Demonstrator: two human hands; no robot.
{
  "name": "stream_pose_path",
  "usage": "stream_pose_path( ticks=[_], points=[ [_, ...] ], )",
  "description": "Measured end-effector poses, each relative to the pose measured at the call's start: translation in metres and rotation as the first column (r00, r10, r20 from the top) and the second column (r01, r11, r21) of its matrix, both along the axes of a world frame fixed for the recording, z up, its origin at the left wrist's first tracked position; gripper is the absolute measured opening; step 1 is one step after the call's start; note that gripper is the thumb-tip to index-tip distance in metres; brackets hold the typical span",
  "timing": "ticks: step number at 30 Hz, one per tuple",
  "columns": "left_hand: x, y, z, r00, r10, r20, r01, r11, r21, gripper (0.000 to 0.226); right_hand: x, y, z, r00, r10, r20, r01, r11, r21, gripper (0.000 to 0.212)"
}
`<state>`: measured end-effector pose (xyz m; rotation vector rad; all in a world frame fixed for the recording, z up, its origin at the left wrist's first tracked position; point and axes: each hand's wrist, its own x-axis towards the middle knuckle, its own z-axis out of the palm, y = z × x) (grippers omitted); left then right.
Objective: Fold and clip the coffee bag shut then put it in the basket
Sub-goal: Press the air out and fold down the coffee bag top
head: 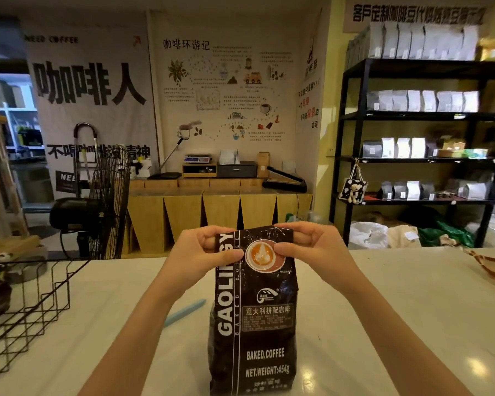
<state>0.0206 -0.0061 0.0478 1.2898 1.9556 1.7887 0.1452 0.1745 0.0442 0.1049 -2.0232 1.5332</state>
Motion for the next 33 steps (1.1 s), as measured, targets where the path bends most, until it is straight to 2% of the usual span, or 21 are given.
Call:
stream_pose_path(
  ticks=[3,11,14,17,23,29,31,33],
  points=[
    [0.002,0.000,0.001,1.000,0.000,0.017,-0.001,1.000,0.010,0.019,0.002,0.002,0.003,1.000,-0.027,-0.006,0.027,0.999,0.025,0.024],
    [0.004,-0.003,0.005,0.999,0.013,0.049,-0.014,1.000,0.017,0.008,0.004,-0.001,0.004,0.995,-0.086,-0.050,0.090,0.992,0.085,0.015],
    [0.001,-0.005,0.004,0.997,0.069,-0.033,-0.069,0.998,0.000,0.012,0.002,-0.001,0.004,0.992,-0.118,-0.055,0.124,0.983,0.136,0.015],
    [0.000,-0.005,0.003,0.991,0.114,-0.073,-0.114,0.993,-0.001,0.030,0.000,0.001,0.004,0.981,-0.192,-0.020,0.193,0.962,0.193,0.013],
    [0.007,-0.002,0.002,0.976,-0.112,0.186,0.108,0.994,0.034,0.028,-0.001,-0.005,0.001,1.000,0.026,0.009,-0.026,1.000,-0.008,0.004],
    [0.011,0.005,-0.002,0.941,-0.106,0.322,0.068,0.989,0.128,0.014,-0.005,-0.012,-0.003,0.999,0.040,0.028,-0.036,0.992,-0.118,0.017],
    [0.011,0.007,-0.004,0.934,-0.095,0.345,0.048,0.989,0.141,0.015,-0.004,-0.013,-0.001,0.998,0.047,0.036,-0.042,0.991,-0.129,0.027],
    [0.011,0.007,-0.004,0.932,-0.092,0.352,0.044,0.989,0.142,0.016,-0.004,-0.013,-0.001,0.999,0.028,0.041,-0.023,0.993,-0.119,0.026]
  ],
)
